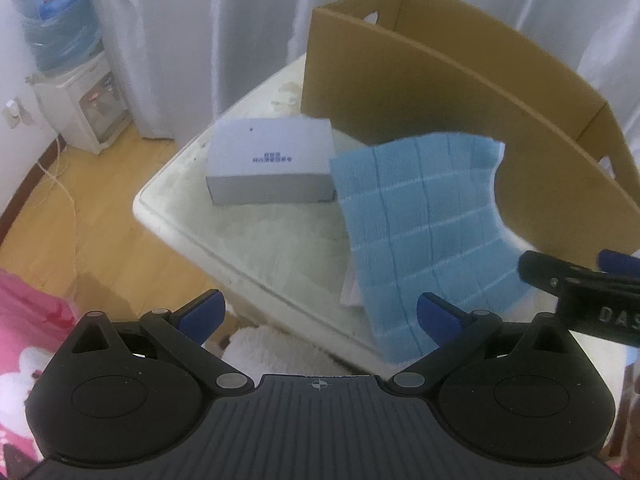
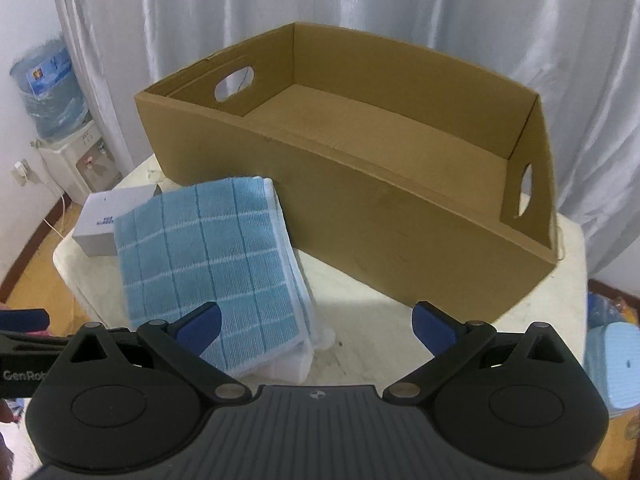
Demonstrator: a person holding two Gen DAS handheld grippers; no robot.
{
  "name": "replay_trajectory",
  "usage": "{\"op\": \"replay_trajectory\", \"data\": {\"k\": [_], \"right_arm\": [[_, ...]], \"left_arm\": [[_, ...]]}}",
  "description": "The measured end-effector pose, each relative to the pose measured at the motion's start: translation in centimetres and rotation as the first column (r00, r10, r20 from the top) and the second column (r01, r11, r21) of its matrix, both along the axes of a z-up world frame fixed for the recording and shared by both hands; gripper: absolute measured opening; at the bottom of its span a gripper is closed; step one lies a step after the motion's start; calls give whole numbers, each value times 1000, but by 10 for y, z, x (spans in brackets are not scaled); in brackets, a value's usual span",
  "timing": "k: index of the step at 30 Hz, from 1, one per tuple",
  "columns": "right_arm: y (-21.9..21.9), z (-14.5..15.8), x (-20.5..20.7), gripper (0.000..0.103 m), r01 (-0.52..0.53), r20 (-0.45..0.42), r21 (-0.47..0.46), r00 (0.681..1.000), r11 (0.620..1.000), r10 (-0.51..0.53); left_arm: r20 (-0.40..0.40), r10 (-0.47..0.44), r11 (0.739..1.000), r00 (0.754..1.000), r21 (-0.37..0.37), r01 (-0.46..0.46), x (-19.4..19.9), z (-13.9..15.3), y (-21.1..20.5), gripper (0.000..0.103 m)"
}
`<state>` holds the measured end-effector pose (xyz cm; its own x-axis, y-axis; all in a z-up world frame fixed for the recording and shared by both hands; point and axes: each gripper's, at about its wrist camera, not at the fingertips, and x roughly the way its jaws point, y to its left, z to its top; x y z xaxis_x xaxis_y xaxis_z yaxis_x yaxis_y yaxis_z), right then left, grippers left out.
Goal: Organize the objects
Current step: 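Move the left tool toward the light-blue towel beside the cardboard box, then close the left gripper on the towel edge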
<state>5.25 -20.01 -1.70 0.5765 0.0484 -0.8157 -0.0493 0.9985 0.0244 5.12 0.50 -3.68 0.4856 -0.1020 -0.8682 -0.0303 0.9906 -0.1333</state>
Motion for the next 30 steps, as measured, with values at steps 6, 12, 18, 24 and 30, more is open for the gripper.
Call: {"op": "replay_trajectory", "data": {"k": [6, 12, 18, 24, 30], "right_arm": [[-5, -8, 14, 103, -14, 2, 74, 1000, 997, 14], [-10, -14, 21, 103, -40, 55, 183, 998, 982, 31], [-11, -23, 33, 103, -80, 71, 271, 995, 959, 63], [-8, -30, 42, 103, -106, 97, 317, 992, 942, 79], [-10, -41, 50, 100, -107, 103, 365, 992, 925, 75]], "left_arm": [[76, -20, 998, 997, -65, 25, -2, 0, 13, 103], [133, -70, 990, 989, -114, 86, -2, 0, 19, 103], [157, -121, 977, 980, -155, 145, 5, -2, 11, 103], [167, -150, 966, 975, -184, 180, 15, -12, 5, 93], [129, -142, 956, 981, -238, 170, 28, -23, 8, 75]]}}
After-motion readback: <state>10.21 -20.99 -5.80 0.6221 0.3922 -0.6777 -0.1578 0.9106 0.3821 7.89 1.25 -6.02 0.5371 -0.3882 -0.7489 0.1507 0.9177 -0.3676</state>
